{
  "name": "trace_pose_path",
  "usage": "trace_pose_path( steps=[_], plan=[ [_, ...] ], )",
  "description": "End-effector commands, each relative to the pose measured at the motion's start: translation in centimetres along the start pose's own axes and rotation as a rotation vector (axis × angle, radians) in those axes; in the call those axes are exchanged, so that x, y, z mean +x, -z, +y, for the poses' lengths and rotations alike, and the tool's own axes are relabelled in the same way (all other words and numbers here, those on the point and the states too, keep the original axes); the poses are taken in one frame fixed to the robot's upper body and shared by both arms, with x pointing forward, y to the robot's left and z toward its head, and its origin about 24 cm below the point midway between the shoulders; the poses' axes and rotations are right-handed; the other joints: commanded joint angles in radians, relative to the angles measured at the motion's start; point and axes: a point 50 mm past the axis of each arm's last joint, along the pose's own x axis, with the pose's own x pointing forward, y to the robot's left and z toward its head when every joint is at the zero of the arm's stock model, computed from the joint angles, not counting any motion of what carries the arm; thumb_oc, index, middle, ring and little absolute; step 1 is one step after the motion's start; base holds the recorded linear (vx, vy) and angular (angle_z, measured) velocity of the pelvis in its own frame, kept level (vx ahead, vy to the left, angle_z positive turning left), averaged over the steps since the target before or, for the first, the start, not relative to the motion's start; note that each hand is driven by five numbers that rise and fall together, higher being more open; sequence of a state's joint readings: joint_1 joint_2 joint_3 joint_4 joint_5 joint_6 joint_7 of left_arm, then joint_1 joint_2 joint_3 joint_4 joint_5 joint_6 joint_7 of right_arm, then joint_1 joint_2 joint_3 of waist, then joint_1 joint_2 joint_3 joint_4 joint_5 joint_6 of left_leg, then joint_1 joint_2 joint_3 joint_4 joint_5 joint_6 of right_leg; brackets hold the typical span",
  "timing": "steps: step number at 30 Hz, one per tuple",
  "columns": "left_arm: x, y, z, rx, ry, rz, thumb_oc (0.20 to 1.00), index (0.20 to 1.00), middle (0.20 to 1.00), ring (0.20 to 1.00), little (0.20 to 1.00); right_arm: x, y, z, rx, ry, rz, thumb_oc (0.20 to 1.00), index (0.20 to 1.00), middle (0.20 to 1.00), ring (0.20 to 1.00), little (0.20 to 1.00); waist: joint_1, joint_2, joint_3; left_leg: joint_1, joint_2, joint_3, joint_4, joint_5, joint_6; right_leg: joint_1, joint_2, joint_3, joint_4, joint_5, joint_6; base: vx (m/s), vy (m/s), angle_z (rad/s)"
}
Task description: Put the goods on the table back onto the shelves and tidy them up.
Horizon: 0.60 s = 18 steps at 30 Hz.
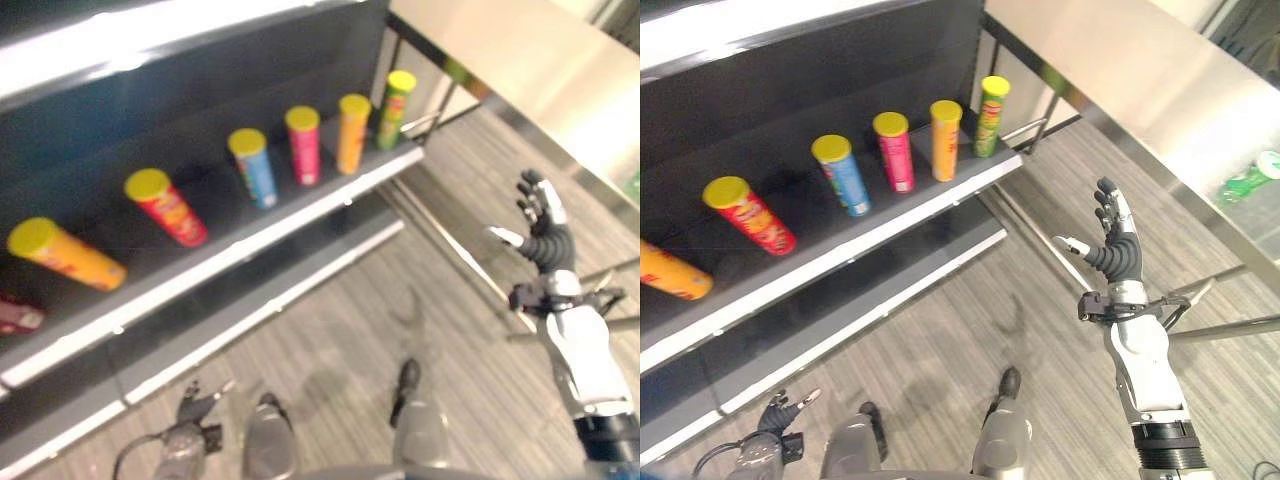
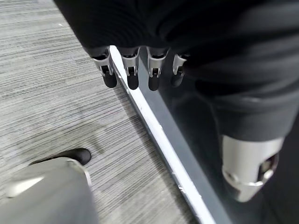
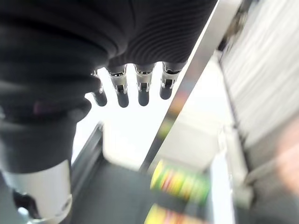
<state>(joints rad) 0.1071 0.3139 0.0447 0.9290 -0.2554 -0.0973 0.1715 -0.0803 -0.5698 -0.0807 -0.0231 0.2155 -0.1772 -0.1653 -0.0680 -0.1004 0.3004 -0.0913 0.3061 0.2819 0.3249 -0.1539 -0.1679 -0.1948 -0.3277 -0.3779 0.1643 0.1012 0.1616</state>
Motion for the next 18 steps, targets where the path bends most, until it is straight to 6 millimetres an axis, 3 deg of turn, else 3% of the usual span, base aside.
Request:
trace_pose_path(
  steps=[1,4,5,6,7,8,9,11,13,14,16,17,18],
  plan=[
    [0.2,-1.9,-0.1,-0.038,-0.003,-0.082,1.000,1.000,1.000,1.000,1.000,1.5,-4.1,-5.7,-0.151,0.182,-0.174,1.000,1.000,1.000,1.000,1.000,-0.037,0.021,-0.046,0.149,0.059,-0.071,-0.080,0.014,-0.028,0.021,-0.012,0.026,0.033,-0.142,0.054,0.18,-0.390,-0.58],
    [0.0,-1.6,-0.7,-0.051,0.028,-0.081,1.000,1.000,1.000,1.000,1.000,1.7,-5.0,-7.2,-0.196,0.219,-0.199,1.000,1.000,1.000,1.000,1.000,-0.048,0.047,-0.060,0.153,0.128,-0.096,-0.037,0.183,-0.034,0.031,0.076,0.042,0.051,-0.200,0.002,0.19,-0.394,-0.46],
    [0.0,-1.9,-1.1,-0.058,0.052,-0.085,1.000,1.000,1.000,1.000,1.000,2.2,-5.6,-7.6,-0.230,0.219,-0.216,1.000,1.000,1.000,1.000,1.000,-0.044,0.046,-0.061,0.148,0.117,-0.133,0.044,0.223,-0.007,0.047,0.121,0.067,0.046,-0.230,-0.038,0.20,-0.339,-0.34],
    [0.0,-1.9,-1.1,-0.059,0.052,-0.085,1.000,1.000,1.000,1.000,1.000,2.2,-5.6,-7.6,-0.231,0.219,-0.216,1.000,1.000,1.000,1.000,1.000,-0.045,0.047,-0.061,0.147,0.118,-0.135,0.046,0.222,-0.007,0.047,0.122,0.067,0.047,-0.231,-0.038,0.20,-0.297,-0.67],
    [-0.1,-1.9,-1.4,-0.064,0.056,-0.087,1.000,1.000,1.000,1.000,1.000,2.7,-6.0,-7.4,-0.228,0.214,-0.231,1.000,1.000,1.000,1.000,1.000,-0.034,0.041,-0.056,0.124,0.081,-0.191,0.112,0.226,0.014,0.059,0.133,0.083,0.036,-0.234,-0.052,0.23,-0.286,-0.63],
    [-0.3,-1.4,-2.0,-0.052,0.091,-0.076,1.000,1.000,1.000,1.000,1.000,3.8,-7.0,-7.1,-0.219,0.205,-0.269,1.000,1.000,1.000,1.000,1.000,0.011,0.013,-0.049,0.020,-0.102,-0.339,0.187,0.096,0.053,0.101,0.161,0.135,-0.010,-0.243,-0.061,0.31,-0.349,-0.98],
    [-0.4,-1.3,-2.1,-0.053,0.100,-0.072,1.000,1.000,1.000,1.000,1.000,4.1,-7.3,-7.1,-0.220,0.208,-0.279,1.000,1.000,1.000,1.000,1.000,0.016,0.011,-0.045,-0.002,-0.138,-0.350,0.187,0.055,0.054,0.118,0.172,0.146,-0.018,-0.250,-0.057,0.32,-0.310,-1.12],
    [-0.4,-1.1,-2.5,-0.024,0.124,-0.070,1.000,1.000,1.000,1.000,1.000,4.3,-7.8,-7.5,-0.217,0.228,-0.299,1.000,1.000,1.000,1.000,1.000,0.033,0.014,-0.036,-0.053,-0.189,-0.291,0.115,-0.015,0.070,0.144,0.181,0.155,-0.037,-0.262,-0.054,0.22,-0.107,-0.94],
    [-0.5,-1.1,-2.6,0.009,0.141,-0.070,1.000,1.000,1.000,1.000,1.000,4.6,-8.0,-7.5,-0.217,0.228,-0.309,1.000,1.000,1.000,1.000,1.000,0.058,0.030,-0.035,-0.124,-0.263,-0.262,0.034,0.008,0.078,0.164,0.205,0.164,-0.041,-0.273,-0.053,0.16,-0.031,-0.13],
    [-0.4,-1.1,-2.7,0.009,0.141,-0.070,1.000,1.000,1.000,1.000,1.000,4.6,-8.0,-7.5,-0.217,0.228,-0.309,1.000,1.000,1.000,1.000,1.000,0.058,0.028,-0.037,-0.125,-0.265,-0.261,0.028,0.014,0.079,0.161,0.203,0.165,-0.043,-0.270,-0.053,0.14,-0.023,-0.23],
    [-0.4,-1.0,-2.8,0.051,0.149,-0.063,1.000,1.000,1.000,1.000,1.000,5.3,-8.1,-7.3,-0.201,0.239,-0.315,1.000,1.000,1.000,1.000,1.000,0.089,0.054,-0.031,-0.187,-0.325,-0.264,-0.080,0.102,0.065,0.204,0.256,0.176,-0.052,-0.290,-0.057,0.18,-0.042,-0.49],
    [-0.4,-1.0,-2.8,0.050,0.149,-0.063,1.000,1.000,1.000,1.000,1.000,5.4,-8.1,-7.3,-0.201,0.239,-0.316,1.000,1.000,1.000,1.000,1.000,0.089,0.052,-0.030,-0.183,-0.326,-0.262,-0.083,0.103,0.064,0.206,0.255,0.177,-0.052,-0.292,-0.057,0.30,-0.009,-0.80],
    [-0.4,-0.4,-2.7,0.060,0.148,-0.039,1.000,1.000,1.000,1.000,1.000,5.7,-7.9,-7.2,-0.187,0.225,-0.298,1.000,1.000,1.000,1.000,1.000,0.100,0.070,-0.037,-0.165,-0.335,-0.268,-0.149,0.109,0.074,0.234,0.283,0.192,-0.035,-0.326,-0.059,0.20,0.020,-0.65]
  ],
)
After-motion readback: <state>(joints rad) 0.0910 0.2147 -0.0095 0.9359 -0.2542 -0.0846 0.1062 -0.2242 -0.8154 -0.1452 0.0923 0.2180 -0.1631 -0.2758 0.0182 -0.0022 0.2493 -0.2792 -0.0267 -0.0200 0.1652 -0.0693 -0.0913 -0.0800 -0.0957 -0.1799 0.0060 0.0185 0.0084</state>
